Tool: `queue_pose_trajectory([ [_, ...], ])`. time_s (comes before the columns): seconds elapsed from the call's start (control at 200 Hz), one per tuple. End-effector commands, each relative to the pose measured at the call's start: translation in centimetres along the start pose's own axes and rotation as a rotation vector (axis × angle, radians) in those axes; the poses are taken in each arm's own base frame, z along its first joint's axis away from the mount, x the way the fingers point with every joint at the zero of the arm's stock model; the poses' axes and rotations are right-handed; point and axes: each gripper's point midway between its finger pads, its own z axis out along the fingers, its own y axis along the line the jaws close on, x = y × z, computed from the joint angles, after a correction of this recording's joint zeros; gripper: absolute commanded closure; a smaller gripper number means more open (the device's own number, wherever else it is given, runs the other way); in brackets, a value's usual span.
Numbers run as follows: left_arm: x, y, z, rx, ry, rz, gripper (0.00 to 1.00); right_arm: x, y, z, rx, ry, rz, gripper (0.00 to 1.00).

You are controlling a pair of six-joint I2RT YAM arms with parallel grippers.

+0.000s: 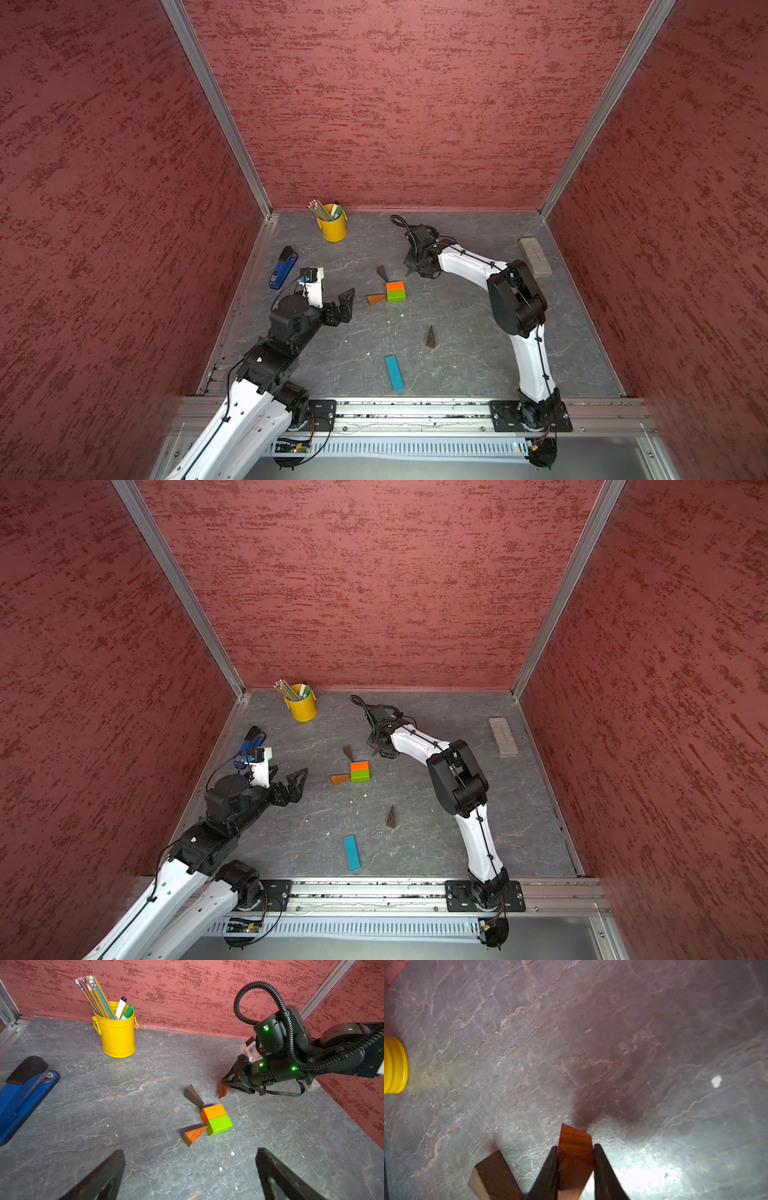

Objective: Assemble a small pinwheel with building blocks
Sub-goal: Assemble the building block at the center of the board.

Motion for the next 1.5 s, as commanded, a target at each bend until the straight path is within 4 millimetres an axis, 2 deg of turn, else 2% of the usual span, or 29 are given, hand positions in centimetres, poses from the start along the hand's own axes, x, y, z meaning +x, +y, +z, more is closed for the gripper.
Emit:
queue_pose_trajectory([
  [0.0,0.9,-0.3,0.1,0.025,0.028,-0.013,0.0,-0.7,1.2,-0.2,-0.032,-0.042,0.03,0.94],
  [0.476,0.9,-0.6,0.2,0.043,0.023,-0.012,0.0,-0.4,1.9,1.6,0.022,0.015,-0.004,0.92],
  [1.067,0.9,-0.9,0.4,0.064,0.014,-0.013,0.0,0.4,1.2,1.5,0.089,0.068,-0.036,0.92],
  [1.383,0.8,-1.0,0.2,0.067,0.008,-0.011,0.0,0.9,1.7,1.8,0.09,0.08,-0.048,0.91],
  [1.493,0.8,-1.0,0.2,0.068,0.007,-0.011,0.0,1.0,1.9,1.9,0.081,0.083,-0.049,0.88],
])
